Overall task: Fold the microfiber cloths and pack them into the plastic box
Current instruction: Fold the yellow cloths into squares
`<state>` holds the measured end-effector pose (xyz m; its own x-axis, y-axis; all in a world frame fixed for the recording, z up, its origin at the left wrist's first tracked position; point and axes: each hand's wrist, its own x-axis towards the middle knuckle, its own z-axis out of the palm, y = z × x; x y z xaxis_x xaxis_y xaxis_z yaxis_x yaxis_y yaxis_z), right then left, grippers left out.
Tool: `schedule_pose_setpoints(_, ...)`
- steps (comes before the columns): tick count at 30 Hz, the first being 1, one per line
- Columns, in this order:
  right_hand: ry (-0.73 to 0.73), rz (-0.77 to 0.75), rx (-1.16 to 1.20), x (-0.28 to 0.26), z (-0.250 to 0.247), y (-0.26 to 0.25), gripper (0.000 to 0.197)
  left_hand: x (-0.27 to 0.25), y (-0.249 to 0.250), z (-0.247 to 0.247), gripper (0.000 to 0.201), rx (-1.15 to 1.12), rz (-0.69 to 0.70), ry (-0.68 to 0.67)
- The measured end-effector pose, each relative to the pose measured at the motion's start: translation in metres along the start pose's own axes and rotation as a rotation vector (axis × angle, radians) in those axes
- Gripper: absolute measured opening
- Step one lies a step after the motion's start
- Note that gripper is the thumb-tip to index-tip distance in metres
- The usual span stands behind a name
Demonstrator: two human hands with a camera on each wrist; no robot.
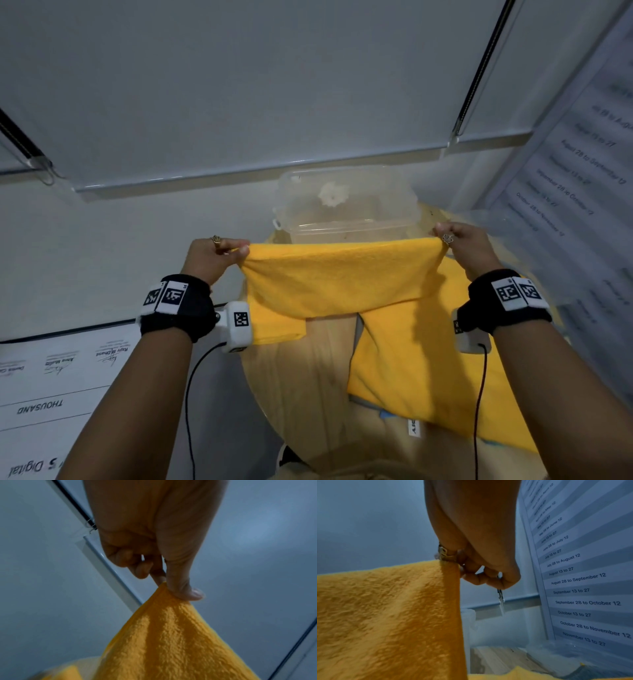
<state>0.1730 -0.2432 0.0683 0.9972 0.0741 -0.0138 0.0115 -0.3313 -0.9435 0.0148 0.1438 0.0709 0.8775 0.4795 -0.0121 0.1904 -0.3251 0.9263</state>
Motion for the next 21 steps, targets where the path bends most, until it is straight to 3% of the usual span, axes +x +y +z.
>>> schedule_pose_setpoints(4, -0.212, 0.029, -0.138, -0.003, 0.004, -0.003, 0.018, 0.006, -0.006, -0.015, 0.026, 0.242, 0.043, 0.046)
schedule_pose_setpoints(8, -0.415, 0.056, -0.247, -0.001, 0.010, -0.009, 0.033, 0.016, -0.007, -0.025, 0.024, 0.295, -0.175, 0.025)
schedule_pose_setpoints(10, -0.411, 0.016, -0.260, -0.001, 0.013, -0.012, 0.032, 0.017, -0.004, -0.027, 0.019, 0.356, -0.240, -0.082)
schedule_pose_setpoints(13, -0.379, -0.018, -0.247, -0.004, 0.015, -0.016, 0.024, 0.018, -0.004, -0.030, 0.018, 0.467, -0.207, -0.211)
schedule_pose_setpoints(16, -0.353, -0.028, -0.259, -0.007, 0.013, -0.015, 0.019, 0.016, -0.008, -0.029, 0.032, 0.351, -0.230, -0.273)
schedule_pose_setpoints(21, -0.324, 0.008, -0.246, -0.010, 0.009, -0.009, 0.016, 0.012, -0.006, -0.020, 0.031, 0.186, -0.271, -0.324)
